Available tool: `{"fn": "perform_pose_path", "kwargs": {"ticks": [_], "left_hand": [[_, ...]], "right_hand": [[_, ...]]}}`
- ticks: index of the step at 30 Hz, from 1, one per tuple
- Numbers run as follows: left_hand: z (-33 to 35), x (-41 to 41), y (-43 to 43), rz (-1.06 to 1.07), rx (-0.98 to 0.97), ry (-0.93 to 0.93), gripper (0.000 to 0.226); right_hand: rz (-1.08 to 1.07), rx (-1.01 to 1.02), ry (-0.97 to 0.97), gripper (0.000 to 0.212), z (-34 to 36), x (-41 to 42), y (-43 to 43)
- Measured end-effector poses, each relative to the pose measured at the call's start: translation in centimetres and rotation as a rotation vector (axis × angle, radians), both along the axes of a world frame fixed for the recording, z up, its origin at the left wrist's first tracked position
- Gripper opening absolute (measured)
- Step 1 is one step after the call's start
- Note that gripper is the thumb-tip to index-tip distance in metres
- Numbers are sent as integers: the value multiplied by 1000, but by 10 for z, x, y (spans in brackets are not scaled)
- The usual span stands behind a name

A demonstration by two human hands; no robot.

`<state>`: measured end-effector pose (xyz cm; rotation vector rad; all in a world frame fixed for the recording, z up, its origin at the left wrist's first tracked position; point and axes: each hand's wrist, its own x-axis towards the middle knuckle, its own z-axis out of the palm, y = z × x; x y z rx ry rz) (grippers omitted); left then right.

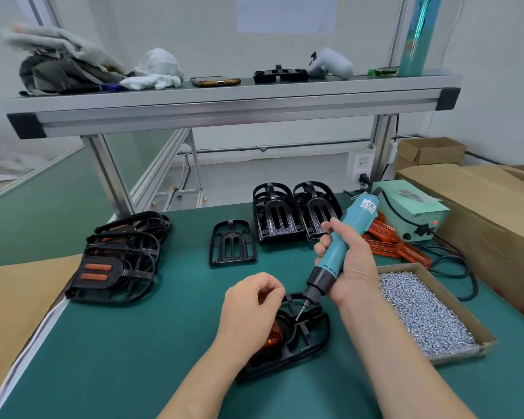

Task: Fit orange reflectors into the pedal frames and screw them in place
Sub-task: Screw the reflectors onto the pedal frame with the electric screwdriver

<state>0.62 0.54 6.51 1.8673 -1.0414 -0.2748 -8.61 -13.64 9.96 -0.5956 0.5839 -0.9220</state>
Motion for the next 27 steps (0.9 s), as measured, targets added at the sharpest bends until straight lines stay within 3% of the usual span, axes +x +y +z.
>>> {"fn": "perform_pose_path", "kwargs": {"ticks": [8, 15, 27], "left_hand": [[1, 2, 2, -1, 4, 19, 23], [0, 2, 3, 4, 5, 26, 22], [-2, 0, 3, -31, -10, 115, 23]], "right_hand": [[-236, 19, -22, 16, 4, 15, -6], [-301, 16, -28, 32, 0, 20, -8], [-338, -13, -8, 33, -1, 20, -10]]}}
